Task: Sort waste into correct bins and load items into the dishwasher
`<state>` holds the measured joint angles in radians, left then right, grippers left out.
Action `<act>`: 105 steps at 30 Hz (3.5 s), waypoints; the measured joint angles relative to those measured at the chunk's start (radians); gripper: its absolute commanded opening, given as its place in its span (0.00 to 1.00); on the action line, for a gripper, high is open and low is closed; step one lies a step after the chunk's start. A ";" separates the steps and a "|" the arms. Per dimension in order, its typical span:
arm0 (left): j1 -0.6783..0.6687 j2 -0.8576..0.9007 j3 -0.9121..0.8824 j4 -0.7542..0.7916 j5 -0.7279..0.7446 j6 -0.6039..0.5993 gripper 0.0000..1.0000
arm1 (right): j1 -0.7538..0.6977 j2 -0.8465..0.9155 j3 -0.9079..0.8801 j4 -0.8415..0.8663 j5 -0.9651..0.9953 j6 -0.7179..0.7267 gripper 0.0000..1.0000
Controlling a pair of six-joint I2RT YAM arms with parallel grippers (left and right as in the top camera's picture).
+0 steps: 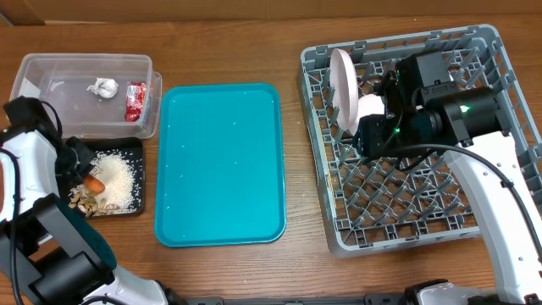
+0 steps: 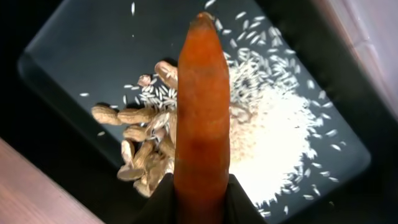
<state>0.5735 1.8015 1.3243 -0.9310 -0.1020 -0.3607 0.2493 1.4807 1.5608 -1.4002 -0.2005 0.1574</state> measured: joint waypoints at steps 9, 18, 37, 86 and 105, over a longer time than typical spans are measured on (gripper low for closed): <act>0.005 0.000 -0.071 0.042 0.000 -0.012 0.61 | 0.000 0.000 0.000 0.000 0.002 0.000 0.56; -0.003 0.000 0.018 -0.123 0.076 -0.002 0.58 | 0.000 0.000 0.000 0.002 0.003 0.000 0.56; -0.625 -0.164 0.167 -0.624 0.221 0.254 0.54 | -0.001 0.002 -0.005 0.033 -0.005 -0.027 0.86; -0.621 -1.219 -0.220 -0.382 0.045 0.097 1.00 | -0.044 -0.978 -0.599 0.455 0.249 -0.074 1.00; -0.621 -1.222 -0.223 -0.382 0.044 0.097 1.00 | -0.063 -1.468 -1.543 1.383 0.171 -0.185 1.00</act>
<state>-0.0479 0.5797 1.1015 -1.3128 -0.0578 -0.2634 0.1867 0.0128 0.0181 -0.0170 -0.0299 -0.0273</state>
